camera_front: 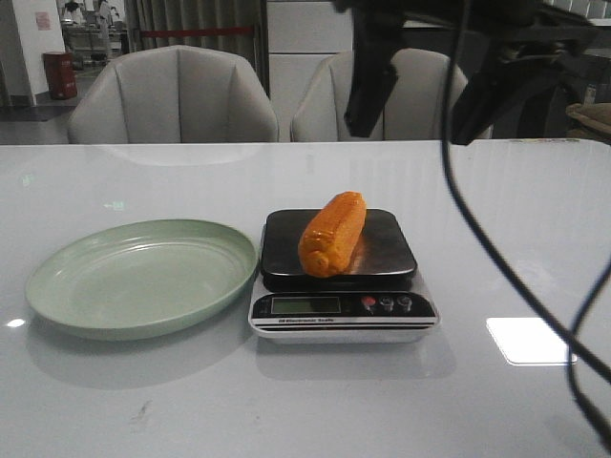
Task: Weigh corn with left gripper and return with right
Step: 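Lower the right gripper over the corn on the scale and grasp, then lift the corn with the right gripper and carry it toward the plate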
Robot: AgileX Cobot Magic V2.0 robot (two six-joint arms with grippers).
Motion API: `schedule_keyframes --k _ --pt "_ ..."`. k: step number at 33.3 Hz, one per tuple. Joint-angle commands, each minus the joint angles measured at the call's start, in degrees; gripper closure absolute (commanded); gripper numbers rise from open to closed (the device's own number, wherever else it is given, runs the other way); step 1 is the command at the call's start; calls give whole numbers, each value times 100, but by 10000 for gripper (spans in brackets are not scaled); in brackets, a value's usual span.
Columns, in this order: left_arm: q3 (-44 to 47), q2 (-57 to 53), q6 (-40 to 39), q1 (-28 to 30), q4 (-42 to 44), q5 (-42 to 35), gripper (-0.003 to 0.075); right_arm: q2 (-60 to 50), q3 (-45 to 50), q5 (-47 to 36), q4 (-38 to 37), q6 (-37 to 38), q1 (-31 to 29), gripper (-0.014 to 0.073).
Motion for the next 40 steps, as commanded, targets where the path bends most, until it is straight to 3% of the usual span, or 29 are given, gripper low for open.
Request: schedule_keyframes --k 1,10,21,24,27,30,40 --pt "-148 -20 -5 -3 43 -448 606 408 -765 309 -622 827 176 -11" --pt "-148 -118 -5 -3 43 -448 606 1612 -1887 529 -679 2308 319 -11" --pt "-50 -118 -5 -3 43 -462 606 2576 -2527 1152 -663 2574 325 -1" --pt "-50 -118 -5 -3 43 -462 606 2733 -2566 1243 -651 2574 335 78" --pt "-50 -118 -5 -3 43 -462 606 2775 -2677 1133 -541 2574 348 252" --pt "-50 -118 -5 -3 43 -462 606 2775 -2953 1012 -478 2569 428 368" --pt "-50 -118 -5 -3 43 -462 606 2819 -3601 277 -343 2558 1089 386"
